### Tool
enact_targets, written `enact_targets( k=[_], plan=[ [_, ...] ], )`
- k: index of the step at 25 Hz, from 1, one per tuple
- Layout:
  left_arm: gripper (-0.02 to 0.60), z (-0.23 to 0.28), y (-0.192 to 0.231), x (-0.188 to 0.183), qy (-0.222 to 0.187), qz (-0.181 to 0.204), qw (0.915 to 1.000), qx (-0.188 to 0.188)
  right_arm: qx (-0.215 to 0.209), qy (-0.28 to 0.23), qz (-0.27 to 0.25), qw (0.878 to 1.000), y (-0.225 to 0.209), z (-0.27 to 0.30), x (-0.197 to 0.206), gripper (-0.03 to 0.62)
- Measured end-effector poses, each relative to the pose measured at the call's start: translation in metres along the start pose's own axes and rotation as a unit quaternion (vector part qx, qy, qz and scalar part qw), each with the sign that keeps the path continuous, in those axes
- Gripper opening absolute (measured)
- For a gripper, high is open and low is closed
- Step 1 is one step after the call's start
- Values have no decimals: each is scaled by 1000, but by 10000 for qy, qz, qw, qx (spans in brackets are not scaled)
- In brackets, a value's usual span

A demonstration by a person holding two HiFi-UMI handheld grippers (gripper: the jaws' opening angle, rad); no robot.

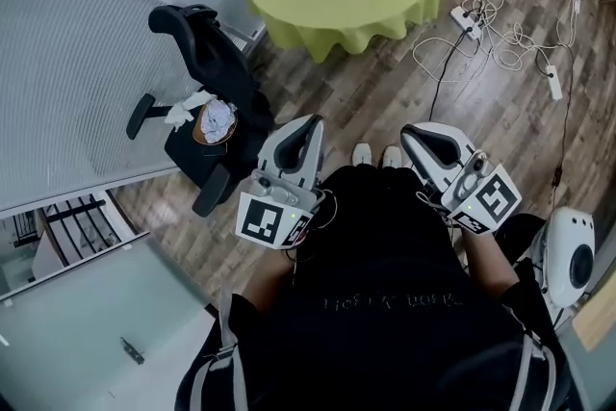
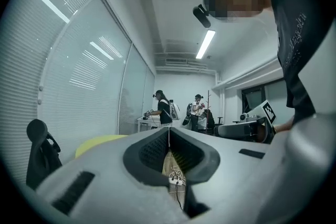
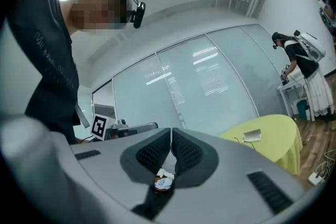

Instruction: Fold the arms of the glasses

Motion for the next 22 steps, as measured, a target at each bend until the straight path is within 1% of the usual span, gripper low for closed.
enact_targets(
  k=[2, 5, 12, 15, 22],
  plan=[
    [18, -1, -1, 2, -32, -3, 10000, -83, -109, 32, -74, 9999, 0, 1, 1, 31],
    [18, 0, 1, 4, -42, -75, 9998, -168, -211, 59, 37, 9998, -4, 6, 7, 31],
    [18, 26, 7, 10, 23, -43, 9999, -138, -273, 181, 190, 9993, -25, 12, 9, 31],
    [18, 39, 20, 12, 18, -24, 9999, -151, -175, 213, 336, 9991, -41, 17, 12, 31],
    [18, 86, 60, 17, 59, -139, 9998, -93, 79, 407, 358, 9985, -89, 49, 10, 31]
  ],
)
Point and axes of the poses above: the fingertips, and each gripper's own axes: z forward along the fingers, y to its left, x out of its underside, the point moved 4 cm from there along -z, backward along the fingers, and after that the axes turned 14 degrees about -x, right-handed, at the moved point
